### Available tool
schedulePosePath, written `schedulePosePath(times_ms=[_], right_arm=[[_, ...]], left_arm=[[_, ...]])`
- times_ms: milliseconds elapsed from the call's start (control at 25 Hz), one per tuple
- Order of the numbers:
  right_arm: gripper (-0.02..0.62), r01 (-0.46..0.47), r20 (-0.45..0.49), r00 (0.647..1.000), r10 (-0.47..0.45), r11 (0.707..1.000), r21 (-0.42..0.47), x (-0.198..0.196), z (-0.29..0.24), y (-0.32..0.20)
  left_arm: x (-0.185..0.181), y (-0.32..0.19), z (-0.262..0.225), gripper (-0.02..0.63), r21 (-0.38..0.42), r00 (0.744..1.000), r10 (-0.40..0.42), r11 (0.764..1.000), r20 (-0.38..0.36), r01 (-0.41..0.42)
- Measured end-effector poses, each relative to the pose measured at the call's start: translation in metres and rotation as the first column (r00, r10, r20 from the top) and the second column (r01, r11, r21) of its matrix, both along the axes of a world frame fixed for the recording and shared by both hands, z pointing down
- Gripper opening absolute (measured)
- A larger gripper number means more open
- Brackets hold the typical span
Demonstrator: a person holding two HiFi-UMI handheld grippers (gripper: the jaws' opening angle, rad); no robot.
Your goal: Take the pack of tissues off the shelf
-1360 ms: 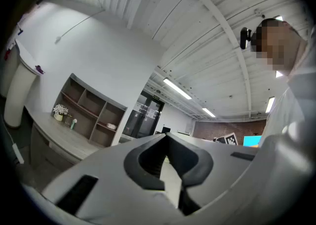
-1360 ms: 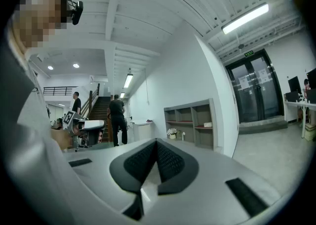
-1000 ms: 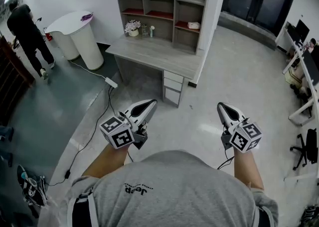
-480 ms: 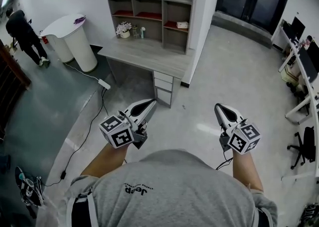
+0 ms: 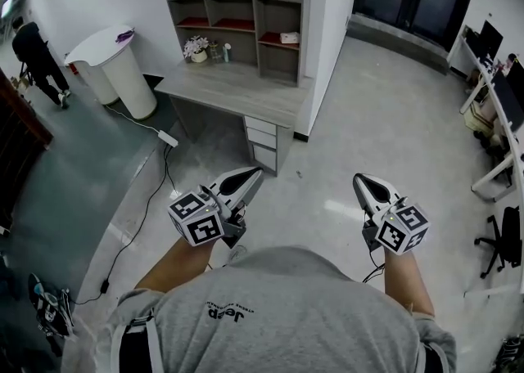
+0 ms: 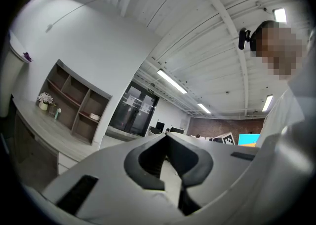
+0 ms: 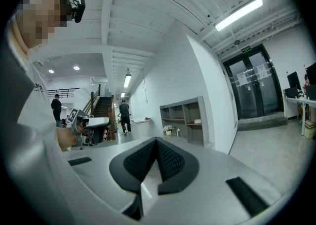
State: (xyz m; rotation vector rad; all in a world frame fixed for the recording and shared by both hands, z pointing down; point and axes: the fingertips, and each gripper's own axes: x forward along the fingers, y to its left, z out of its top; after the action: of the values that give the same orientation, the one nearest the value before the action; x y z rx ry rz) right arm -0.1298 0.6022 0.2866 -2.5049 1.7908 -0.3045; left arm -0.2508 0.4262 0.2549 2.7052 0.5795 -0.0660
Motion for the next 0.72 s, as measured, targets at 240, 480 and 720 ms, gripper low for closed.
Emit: schedulePosePath(times_ms=[240, 480, 720], right_arm=[[0.009, 0.018, 0.007, 1.0, -0.018, 1.0, -0.012, 0.02, 0.009, -0.034], [0.009, -0.01, -0.01, 1.0, 0.01, 1.0, -0.015, 0.067, 0.012, -0.097], [0.009, -0.033, -0.019, 0.999, 0.032, 0.999, -0.017, 0.126, 0.007, -0.195]], left_arm=[[0.021, -0.035, 0.01, 0.012, -0.013, 1.0, -0.008, 1.0, 0.019, 0.009], [0.073, -0.106, 0.019, 0.012, -0.037, 1.0, 0.019, 0.999, 0.01, -0.018], [0.143, -0.197, 0.018, 0.012, -0.048, 0.997, 0.083, 0.995, -0.006, -0.083]])
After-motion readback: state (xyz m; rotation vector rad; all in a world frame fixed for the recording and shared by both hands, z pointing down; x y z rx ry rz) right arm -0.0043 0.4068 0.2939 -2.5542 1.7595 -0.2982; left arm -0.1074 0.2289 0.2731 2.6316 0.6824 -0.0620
